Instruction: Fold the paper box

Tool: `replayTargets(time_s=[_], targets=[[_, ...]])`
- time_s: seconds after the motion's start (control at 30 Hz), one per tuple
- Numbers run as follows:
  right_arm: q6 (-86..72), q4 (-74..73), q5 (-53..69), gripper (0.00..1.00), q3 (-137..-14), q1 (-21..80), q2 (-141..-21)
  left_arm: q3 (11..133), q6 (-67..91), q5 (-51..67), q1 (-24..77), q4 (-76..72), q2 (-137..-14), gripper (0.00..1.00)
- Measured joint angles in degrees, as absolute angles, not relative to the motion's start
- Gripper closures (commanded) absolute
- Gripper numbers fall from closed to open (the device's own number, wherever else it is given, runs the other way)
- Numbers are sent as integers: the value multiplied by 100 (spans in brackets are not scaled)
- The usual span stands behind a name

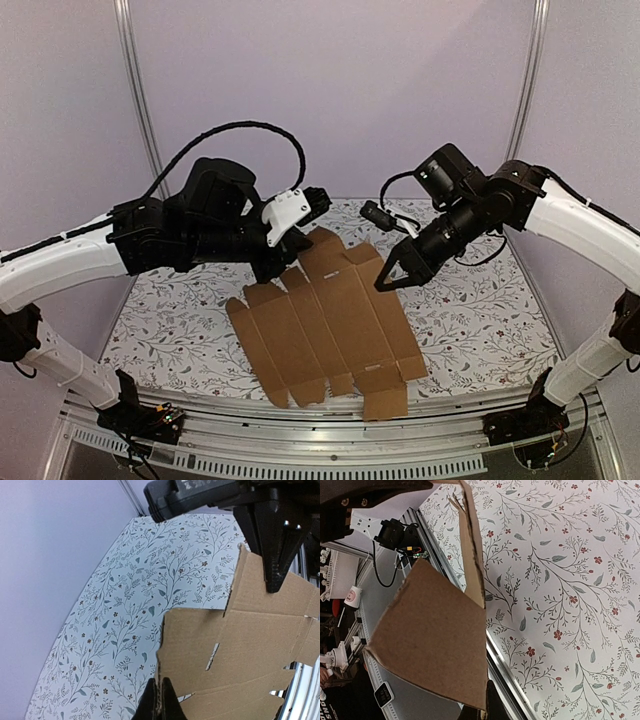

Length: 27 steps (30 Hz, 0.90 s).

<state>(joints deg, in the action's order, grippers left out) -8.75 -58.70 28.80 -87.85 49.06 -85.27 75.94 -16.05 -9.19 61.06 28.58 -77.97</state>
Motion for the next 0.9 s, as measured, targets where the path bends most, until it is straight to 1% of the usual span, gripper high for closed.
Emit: replayTargets(time_s=[0.13,0.23,0.27,0.37,0.57,0.63,0.9], targets=[[-875,-5887,2821,99,-8785,4943,-8508,7592,-1605,-913,6099,2860,-7797,100],[-895,-5885,2740,89,-8785,4947,-8508,7581,-1605,-897,6097,2858,-7795,100],[-895,-5859,2705,85,-8785,4947,-8508,7559,-1603,-895,6095,2862,-7789,100],[-908,-5795,2578,76,-8785,4945,-8506,7415,-1568,-864,6090,2832,-7745,100],[-845,-5430,2333,62,-8429,4945,-8311,6893,-1354,-764,5948,2733,-7378,100],[-797,-5201,2296,60,-8152,4932,-8134,6652,-1216,-698,5876,2613,-7133,100],[-421,-3964,2174,56,-6941,4847,-7352,5527,-489,-556,5588,1793,-6101,100]])
